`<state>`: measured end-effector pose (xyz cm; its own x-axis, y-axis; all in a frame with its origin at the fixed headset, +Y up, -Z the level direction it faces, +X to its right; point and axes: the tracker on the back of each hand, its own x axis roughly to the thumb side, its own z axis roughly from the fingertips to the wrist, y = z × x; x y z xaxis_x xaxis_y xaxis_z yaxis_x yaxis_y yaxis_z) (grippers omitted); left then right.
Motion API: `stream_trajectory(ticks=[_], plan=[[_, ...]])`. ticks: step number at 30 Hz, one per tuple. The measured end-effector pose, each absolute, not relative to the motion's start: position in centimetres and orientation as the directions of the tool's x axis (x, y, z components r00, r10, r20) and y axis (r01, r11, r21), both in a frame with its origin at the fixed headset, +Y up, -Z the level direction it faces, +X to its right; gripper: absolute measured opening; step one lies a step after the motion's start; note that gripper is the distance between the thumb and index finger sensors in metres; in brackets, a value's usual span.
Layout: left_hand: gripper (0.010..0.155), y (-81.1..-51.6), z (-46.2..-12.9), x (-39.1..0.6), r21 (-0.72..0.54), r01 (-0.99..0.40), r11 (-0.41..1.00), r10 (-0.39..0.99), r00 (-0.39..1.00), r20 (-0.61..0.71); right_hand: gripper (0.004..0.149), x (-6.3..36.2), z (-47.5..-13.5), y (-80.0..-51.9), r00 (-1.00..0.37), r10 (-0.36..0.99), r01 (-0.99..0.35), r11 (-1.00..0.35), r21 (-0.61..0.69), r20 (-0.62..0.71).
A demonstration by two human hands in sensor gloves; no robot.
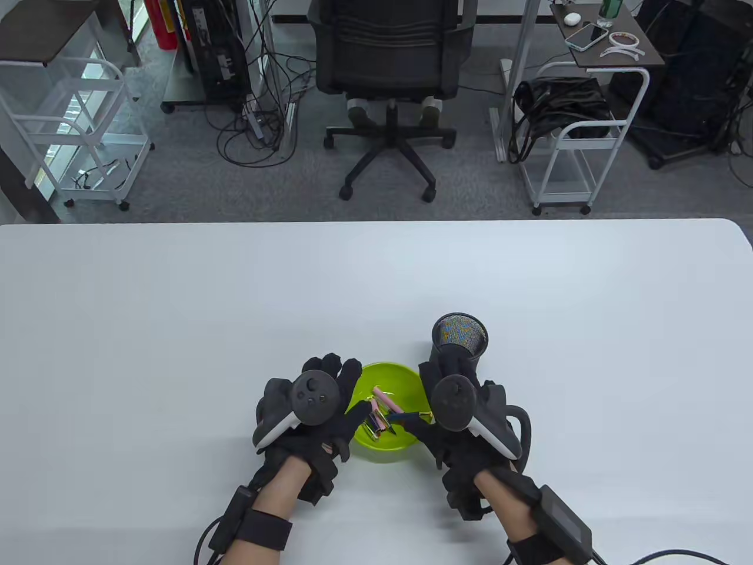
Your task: Assemble fountain pens from components
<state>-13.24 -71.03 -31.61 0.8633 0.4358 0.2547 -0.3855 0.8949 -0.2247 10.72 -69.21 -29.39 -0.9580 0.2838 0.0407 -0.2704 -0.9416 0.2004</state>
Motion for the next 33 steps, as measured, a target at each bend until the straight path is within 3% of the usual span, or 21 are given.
stream_trajectory(ticks=[20,33], plan=[[0.076,-71.4,-31.6,-12.9,-0.229,-0.397,0.889,0.449,0.854,0.261,0.087,10.8,-29.3,-69.5,-0.96,0.279,-0.266,-0.936,0.231,0.027],[0.066,-70.6,-31.9,-10.5,-0.19,-0.286,0.939,0.333,0.894,0.3,0.085,11.4,-29.1,-69.1,-0.95,0.311,-0.298,-0.923,0.243,0.017]])
